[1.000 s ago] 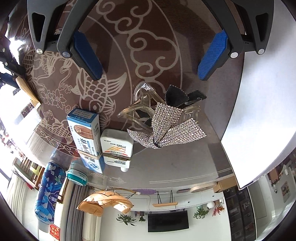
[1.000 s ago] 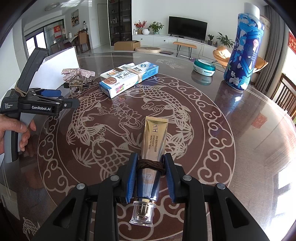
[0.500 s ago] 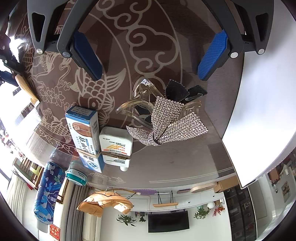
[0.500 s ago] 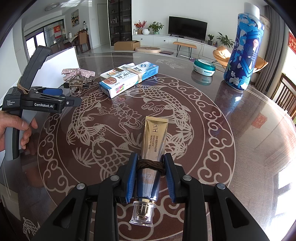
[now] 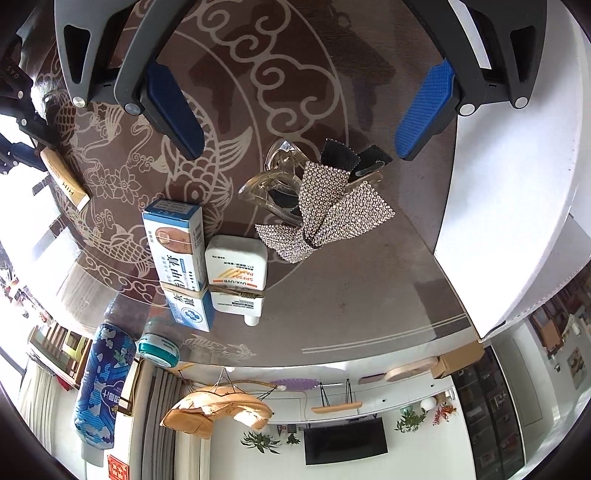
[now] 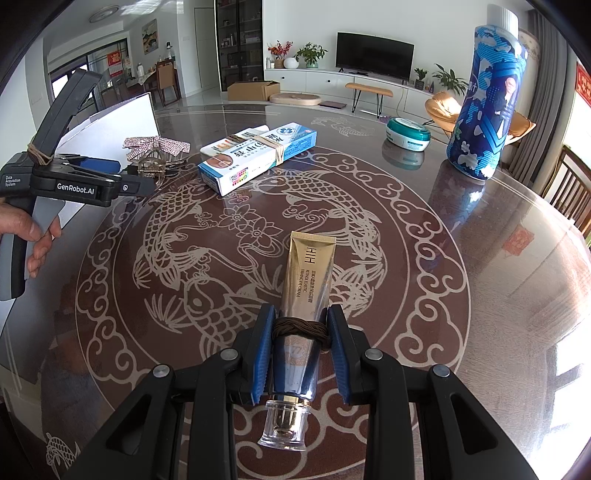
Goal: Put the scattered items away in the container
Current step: 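Close the left tool on the rhinestone bow clip while the right tool holds the tube, then carry the bow clip in the left tool while the right tool carries the tube to the white box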
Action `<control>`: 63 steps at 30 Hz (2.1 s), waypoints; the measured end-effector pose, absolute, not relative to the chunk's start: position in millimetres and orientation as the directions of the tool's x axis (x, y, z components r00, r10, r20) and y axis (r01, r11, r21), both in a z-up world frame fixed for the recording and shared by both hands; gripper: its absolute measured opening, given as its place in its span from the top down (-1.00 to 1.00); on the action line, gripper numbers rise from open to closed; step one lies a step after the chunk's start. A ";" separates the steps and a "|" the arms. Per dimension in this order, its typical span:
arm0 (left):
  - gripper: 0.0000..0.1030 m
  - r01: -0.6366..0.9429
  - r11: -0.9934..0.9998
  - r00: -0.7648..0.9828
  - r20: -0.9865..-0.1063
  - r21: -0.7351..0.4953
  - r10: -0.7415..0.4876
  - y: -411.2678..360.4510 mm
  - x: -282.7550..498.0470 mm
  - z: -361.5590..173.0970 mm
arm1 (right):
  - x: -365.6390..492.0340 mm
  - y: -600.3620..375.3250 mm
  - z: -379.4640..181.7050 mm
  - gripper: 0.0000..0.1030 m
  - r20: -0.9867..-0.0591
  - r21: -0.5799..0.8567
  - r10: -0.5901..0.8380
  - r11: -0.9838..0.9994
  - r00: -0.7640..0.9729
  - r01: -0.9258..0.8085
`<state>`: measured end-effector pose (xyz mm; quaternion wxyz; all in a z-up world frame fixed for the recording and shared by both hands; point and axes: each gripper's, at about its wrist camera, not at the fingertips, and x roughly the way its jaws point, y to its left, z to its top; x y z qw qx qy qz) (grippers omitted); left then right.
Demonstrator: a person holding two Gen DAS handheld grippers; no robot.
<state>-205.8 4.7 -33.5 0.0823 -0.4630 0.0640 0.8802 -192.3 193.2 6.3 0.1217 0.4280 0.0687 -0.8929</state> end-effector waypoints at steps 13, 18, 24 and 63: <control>-1.00 -0.245 -0.970 -0.579 -0.801 -0.005 0.150 4.0 -219.6 -8.3 | -192.7 193.2 6.1 0.42 -0.781 -0.018 -0.159 -0.961 -0.604 0.276; -1.00 -0.236 -0.971 -0.576 -0.811 0.042 0.105 5.3 -236.7 -13.4 | -192.8 193.2 6.1 0.42 -0.781 -0.019 -0.158 -0.961 -0.604 0.276; -1.00 -0.222 -0.969 -0.568 -0.822 0.104 0.042 4.8 -254.1 -27.6 | -192.9 193.1 6.0 0.42 -0.781 -0.019 -0.158 -0.961 -0.604 0.276; -0.05 -0.270 -0.961 -0.590 -0.799 0.061 0.116 60.3 -82.9 -48.0 | -192.4 192.9 6.3 0.42 -0.781 -0.023 -0.155 -0.961 -0.605 0.276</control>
